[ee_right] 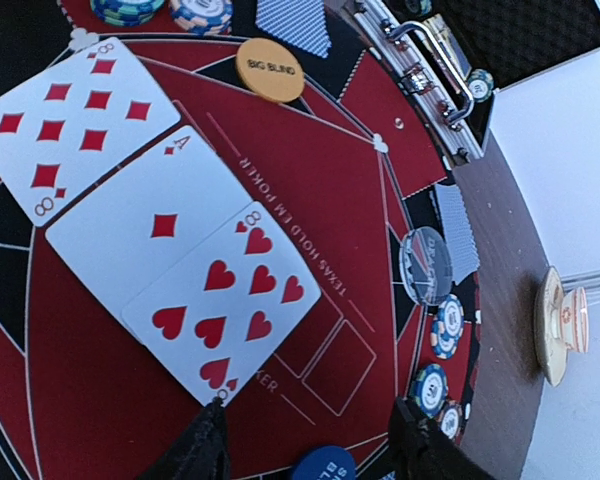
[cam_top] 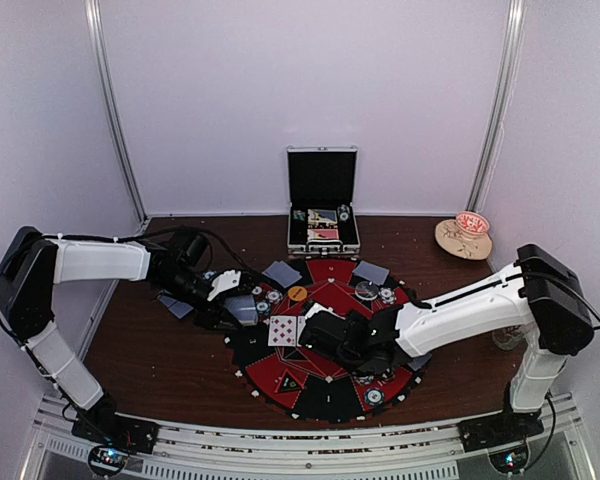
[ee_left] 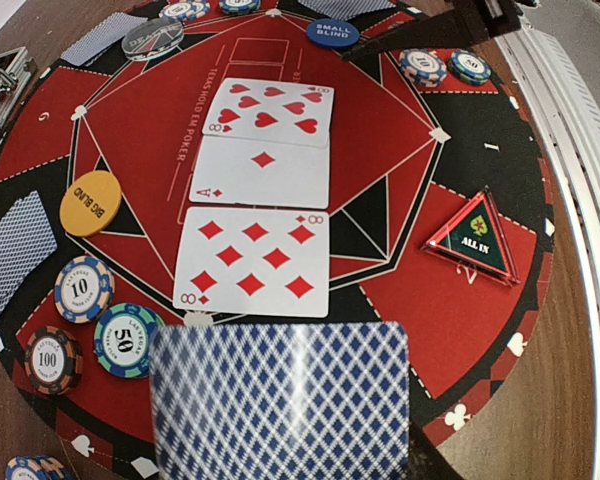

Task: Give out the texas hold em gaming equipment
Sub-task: Flop the poker card in the community card area, then pick up the all-in button from position 2.

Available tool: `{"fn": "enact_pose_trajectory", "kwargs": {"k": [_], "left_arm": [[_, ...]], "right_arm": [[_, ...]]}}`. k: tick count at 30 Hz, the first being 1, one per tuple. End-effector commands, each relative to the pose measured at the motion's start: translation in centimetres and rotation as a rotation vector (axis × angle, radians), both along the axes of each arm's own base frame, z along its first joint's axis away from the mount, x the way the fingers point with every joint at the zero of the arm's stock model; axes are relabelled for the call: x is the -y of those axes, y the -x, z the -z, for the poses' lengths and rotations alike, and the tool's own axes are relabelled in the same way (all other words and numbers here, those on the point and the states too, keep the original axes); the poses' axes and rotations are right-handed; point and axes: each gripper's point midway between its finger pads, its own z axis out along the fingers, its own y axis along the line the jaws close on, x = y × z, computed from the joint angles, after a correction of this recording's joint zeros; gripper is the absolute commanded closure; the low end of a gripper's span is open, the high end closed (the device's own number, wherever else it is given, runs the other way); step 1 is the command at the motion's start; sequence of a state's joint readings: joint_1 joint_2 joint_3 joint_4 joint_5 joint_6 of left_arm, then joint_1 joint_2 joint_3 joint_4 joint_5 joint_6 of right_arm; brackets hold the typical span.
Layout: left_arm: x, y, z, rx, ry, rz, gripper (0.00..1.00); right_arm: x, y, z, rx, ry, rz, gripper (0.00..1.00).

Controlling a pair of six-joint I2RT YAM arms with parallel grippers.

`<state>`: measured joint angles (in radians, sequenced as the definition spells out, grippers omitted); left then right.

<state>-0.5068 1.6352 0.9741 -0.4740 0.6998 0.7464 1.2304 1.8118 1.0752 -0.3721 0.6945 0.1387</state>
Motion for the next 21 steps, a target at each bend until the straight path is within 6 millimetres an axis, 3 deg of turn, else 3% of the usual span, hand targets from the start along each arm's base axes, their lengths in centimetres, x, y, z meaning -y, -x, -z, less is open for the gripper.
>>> {"fn": "enact_pose_trajectory", "kwargs": {"k": [1,4,8,14,21], "left_arm": [[0.3,-0.1,-1.0,0.009,0.032,0.009,0.54],[0.2,-0.2,-1.0,0.012,0.033,0.009,0.54],[0.3,-0.1,-1.0,0.011,0.035,0.011,0.54],[0.3,-0.1,-1.1,0.012,0.037,0.012,0.54],[0.3,-0.1,-1.1,0.01,0.036,0.009,0.54]], "right_arm": [[1.4,0.3,-2.5,0.045,-0.076,0.081,0.32],[2.2,0.8,-2.9,0.03,-0.17,0.125,0.17],[3.3,1.8,-2.4,-0.018,-0.298,0.171,0.06],[5.0,2.9,-1.8,-0.062,-0.463,0.225,0.03],[7.9,2.1,-3.6,-0.022,-0.627,0.328,0.0]]}}
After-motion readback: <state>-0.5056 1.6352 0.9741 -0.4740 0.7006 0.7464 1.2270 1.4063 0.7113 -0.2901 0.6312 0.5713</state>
